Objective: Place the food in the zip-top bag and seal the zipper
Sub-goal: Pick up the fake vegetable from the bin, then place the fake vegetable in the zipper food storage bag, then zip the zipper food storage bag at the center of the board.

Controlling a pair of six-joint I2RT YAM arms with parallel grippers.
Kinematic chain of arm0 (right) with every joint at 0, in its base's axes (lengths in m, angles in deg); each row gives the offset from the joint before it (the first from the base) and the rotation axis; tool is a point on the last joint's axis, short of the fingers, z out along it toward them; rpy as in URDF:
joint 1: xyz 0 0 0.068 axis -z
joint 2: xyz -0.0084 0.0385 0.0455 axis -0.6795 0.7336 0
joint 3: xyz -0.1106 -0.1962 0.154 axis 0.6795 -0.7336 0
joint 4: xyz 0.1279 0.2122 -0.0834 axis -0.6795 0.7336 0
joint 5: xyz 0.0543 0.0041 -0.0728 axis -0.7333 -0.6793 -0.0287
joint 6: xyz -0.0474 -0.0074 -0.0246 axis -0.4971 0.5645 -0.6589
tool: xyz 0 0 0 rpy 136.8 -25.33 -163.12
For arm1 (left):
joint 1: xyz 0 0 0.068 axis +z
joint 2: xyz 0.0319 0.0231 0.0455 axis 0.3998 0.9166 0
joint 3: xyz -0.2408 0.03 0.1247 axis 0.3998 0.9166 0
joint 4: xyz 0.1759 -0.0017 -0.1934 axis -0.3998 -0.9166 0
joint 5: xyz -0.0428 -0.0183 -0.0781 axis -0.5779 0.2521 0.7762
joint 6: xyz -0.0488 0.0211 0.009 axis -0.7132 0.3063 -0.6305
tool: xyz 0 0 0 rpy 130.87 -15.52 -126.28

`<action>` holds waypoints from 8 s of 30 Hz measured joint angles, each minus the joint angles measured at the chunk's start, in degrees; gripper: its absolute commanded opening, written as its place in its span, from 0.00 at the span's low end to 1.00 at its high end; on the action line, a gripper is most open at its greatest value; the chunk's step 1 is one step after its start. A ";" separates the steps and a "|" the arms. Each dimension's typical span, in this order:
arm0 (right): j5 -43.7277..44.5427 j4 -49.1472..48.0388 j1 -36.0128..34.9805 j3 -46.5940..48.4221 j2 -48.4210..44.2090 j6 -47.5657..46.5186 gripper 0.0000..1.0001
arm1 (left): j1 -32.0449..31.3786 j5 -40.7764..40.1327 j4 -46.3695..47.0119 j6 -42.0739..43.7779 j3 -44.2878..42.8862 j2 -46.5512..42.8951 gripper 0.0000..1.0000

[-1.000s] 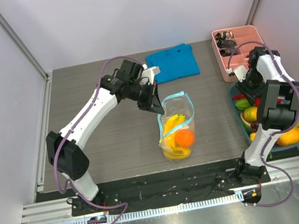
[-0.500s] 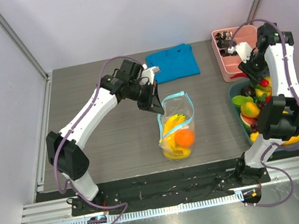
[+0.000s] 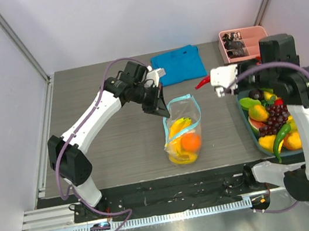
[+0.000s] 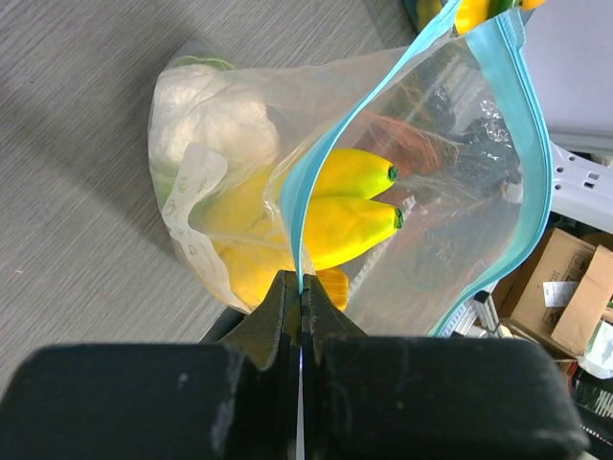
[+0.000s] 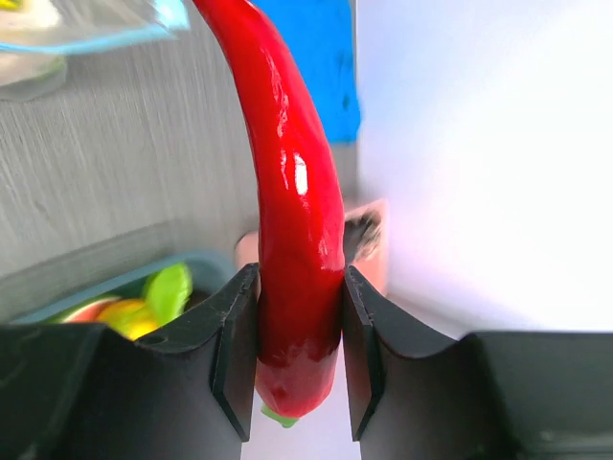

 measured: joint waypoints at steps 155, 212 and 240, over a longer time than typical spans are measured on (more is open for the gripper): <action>-28.15 -40.94 -1.25 -51.69 -10.45 120.67 0.01 | -7.37 -7.56 58.99 9.46 59.45 -41.40 0.28; -22.38 -36.35 -36.74 -30.34 1.22 22.08 0.46 | -8.04 -2.36 40.02 30.56 49.24 -43.34 0.00; -15.39 -39.87 -40.83 -32.17 2.19 25.49 0.01 | -8.13 -5.55 40.04 30.64 50.23 -46.71 0.00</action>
